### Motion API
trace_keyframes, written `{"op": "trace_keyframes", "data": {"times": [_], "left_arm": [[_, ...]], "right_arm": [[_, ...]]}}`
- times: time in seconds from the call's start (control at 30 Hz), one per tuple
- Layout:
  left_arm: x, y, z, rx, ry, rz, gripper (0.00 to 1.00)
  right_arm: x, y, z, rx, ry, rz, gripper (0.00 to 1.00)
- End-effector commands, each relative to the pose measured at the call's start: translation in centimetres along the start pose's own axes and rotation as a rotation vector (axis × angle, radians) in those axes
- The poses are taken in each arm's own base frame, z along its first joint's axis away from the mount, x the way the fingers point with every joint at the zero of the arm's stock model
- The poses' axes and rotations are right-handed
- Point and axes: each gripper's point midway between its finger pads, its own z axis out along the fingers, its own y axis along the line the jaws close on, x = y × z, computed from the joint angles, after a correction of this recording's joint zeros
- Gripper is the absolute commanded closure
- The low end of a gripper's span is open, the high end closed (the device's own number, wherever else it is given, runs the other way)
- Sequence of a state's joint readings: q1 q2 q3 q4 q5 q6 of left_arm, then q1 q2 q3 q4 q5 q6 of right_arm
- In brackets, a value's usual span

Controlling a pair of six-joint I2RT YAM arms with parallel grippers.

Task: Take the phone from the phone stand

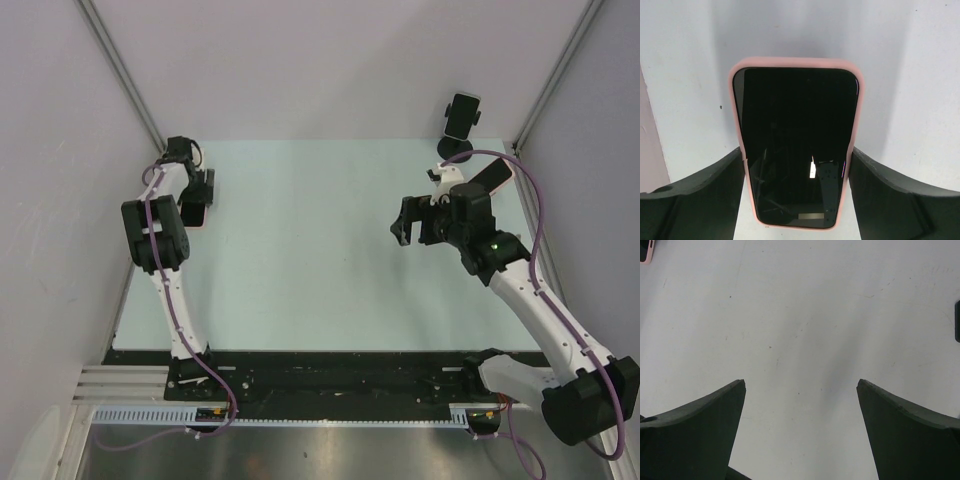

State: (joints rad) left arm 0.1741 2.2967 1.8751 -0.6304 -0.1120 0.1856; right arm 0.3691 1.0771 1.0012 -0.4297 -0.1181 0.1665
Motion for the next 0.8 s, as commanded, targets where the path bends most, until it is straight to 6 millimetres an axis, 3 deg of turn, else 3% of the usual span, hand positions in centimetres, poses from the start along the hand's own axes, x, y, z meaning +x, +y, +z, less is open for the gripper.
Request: {"op": "trace_keyframes", "data": {"times": [0.0,0.5,0.6,0.77], "left_arm": [[-1.2,1.3,0.1,-0.022,-0.023,0.082,0.64],[-0.5,0.7,1.0,0.017,-0.004,0.078,0.08],[-0.3,0.7,1.1,0.033,-0.004,0.070,0.02],[-0.8,0.6,0.3,0.051,-0.023,0.049,0.00]], "right_arm": [[-0.9,0.2,0.4,-0.014,-0.034,-0.016,0.01],[-1.3,-0.2,-0.9,0.016,-0.061,-0.019,0.01],[-1.3,-0.4,-1.3,0.027,-0.063,-0.019,0.01],[-1.7,-0.6,-2.5,0.046,-0.090,-0.022,0.00]]}}
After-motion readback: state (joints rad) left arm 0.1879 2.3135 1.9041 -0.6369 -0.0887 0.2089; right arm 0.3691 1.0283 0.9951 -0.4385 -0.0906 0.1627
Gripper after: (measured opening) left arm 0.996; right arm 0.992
